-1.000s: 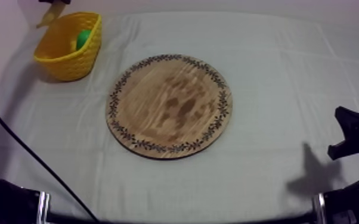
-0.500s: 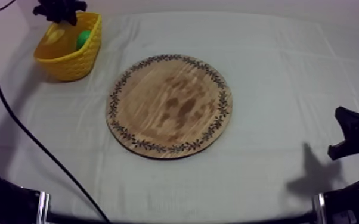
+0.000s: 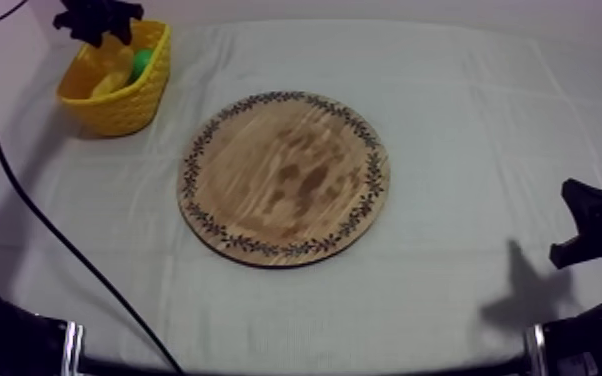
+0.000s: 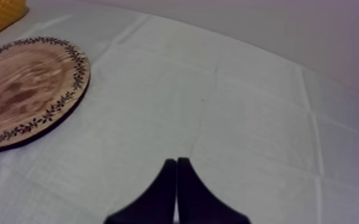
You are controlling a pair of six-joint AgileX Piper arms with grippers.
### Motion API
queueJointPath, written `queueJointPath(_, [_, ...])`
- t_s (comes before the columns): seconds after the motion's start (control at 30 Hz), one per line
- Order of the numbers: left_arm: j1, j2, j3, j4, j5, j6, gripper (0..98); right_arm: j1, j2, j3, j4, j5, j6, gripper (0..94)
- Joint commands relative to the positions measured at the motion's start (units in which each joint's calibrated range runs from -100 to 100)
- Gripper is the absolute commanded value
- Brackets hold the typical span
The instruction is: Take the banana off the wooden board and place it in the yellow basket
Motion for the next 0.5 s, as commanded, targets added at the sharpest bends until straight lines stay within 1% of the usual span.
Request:
queueJointPath(0.0, [0.0, -0.1, 0.0, 0.33, 1.0, -0.2, 72.5, 0.0, 0.0, 0.0, 0.0, 0.0, 0.0, 0.3])
queueJointPath(0.07, [0.0, -0.4, 0.3, 0.50, 1.5, -0.4, 75.9, 0.0, 0.0, 0.0, 0.0, 0.0, 0.0, 0.3])
queueJointPath(0.13, [0.0, -0.6, 0.4, 0.59, 1.7, -0.5, 77.2, 0.0, 0.0, 0.0, 0.0, 0.0, 0.0, 0.3])
queueJointPath(0.2, [0.0, -0.9, 0.5, 0.65, 1.8, -0.6, 77.1, 0.0, 0.0, 0.0, 0.0, 0.0, 0.0, 0.3])
queueJointPath(0.27, [0.0, -1.4, 0.6, 0.68, 1.5, -0.7, 74.9, 0.0, 0.0, 0.0, 0.0, 0.0, 0.0, 0.3])
queueJointPath(0.33, [0.0, -2.1, 0.9, 0.69, 0.7, -1.1, 67.7, 0.0, 0.0, 0.0, 0.0, 0.0, 0.0, 0.3])
queueJointPath(0.47, [-0.3, -4.2, 2.1, 0.84, -3.0, -1.7, 46.7, 0.0, 0.0, 0.0, 0.0, 0.0, 0.0, 0.3])
